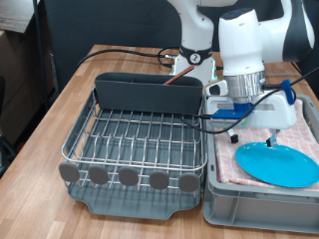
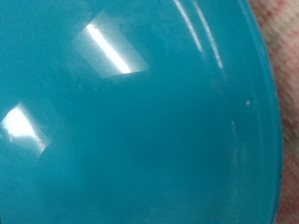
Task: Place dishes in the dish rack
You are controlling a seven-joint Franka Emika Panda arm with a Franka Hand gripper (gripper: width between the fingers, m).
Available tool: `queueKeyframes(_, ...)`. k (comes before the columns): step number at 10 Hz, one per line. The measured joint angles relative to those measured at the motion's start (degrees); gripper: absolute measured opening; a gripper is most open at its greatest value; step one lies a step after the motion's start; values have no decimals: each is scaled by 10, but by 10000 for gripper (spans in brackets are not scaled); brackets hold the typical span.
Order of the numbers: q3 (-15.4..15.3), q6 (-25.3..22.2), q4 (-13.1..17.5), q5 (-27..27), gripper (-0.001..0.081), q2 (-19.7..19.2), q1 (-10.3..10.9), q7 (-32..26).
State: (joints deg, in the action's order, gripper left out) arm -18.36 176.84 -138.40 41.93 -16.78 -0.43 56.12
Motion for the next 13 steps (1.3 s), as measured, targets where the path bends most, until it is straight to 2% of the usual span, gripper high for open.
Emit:
queueKeyframes(3, -13, 0, 8, 0, 803, -7, -12, -4)
queueKeyframes(13, -21, 0, 33, -1, 803, -28, -18, -11)
